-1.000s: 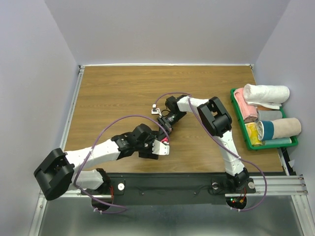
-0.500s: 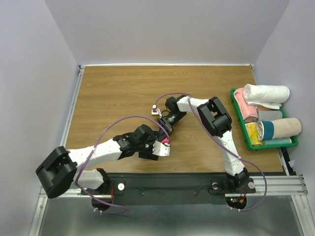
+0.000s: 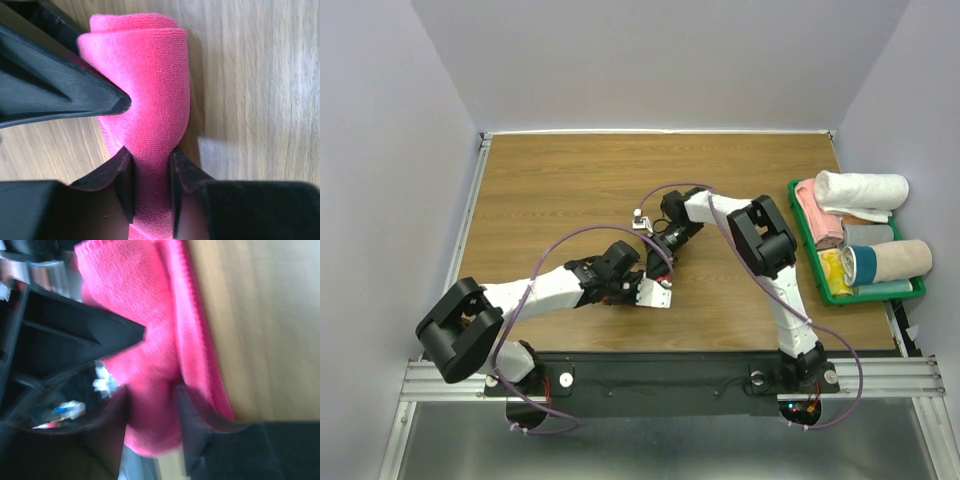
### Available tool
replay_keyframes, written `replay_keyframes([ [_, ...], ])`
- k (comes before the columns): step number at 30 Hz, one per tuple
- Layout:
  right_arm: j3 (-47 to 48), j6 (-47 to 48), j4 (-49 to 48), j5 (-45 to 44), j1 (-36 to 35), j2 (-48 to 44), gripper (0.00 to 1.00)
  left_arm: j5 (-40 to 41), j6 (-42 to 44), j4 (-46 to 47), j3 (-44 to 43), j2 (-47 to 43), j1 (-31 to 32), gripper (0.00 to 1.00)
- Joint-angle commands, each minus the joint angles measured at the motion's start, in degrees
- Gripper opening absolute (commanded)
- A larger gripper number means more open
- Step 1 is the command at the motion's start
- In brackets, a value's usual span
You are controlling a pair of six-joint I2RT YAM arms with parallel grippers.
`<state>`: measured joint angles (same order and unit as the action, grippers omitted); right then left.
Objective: Roll the towels
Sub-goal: Roll the towel
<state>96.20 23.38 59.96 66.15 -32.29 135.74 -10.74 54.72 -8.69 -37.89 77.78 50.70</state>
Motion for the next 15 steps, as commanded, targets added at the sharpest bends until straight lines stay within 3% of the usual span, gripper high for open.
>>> replay_keyframes([
  [1,1.09,1.67,-2.92,-12.62,5.3,-6.97,0.5,-11.75,-2.07,-11.25,-3.24,4.74,-3.4,0.19],
  [5,0.66,2.99,-3.27,-18.49,9.87,-16.19,0.72,-16.76,-3.56,-15.03,-8.32,9.14,-7.88,0.18],
  [9,-4.68,4.22,-7.3,-24.64,11.9,-28.67,0.75,-22.21,-3.48,-21.7,-13.86,17.03,-11.4,0.18],
  [11,-7.86,4.92,-9.07,-27.38,11.82,-34.03,0.82,-25.11,-3.04,-23.73,-15.71,20.03,-12.81,0.18],
  [15,-14.63,6.42,-12.32,-33.09,11.64,-46.58,0.81,-30.55,-2.6,-27.78,-22.03,26.62,-16.41,0.18],
])
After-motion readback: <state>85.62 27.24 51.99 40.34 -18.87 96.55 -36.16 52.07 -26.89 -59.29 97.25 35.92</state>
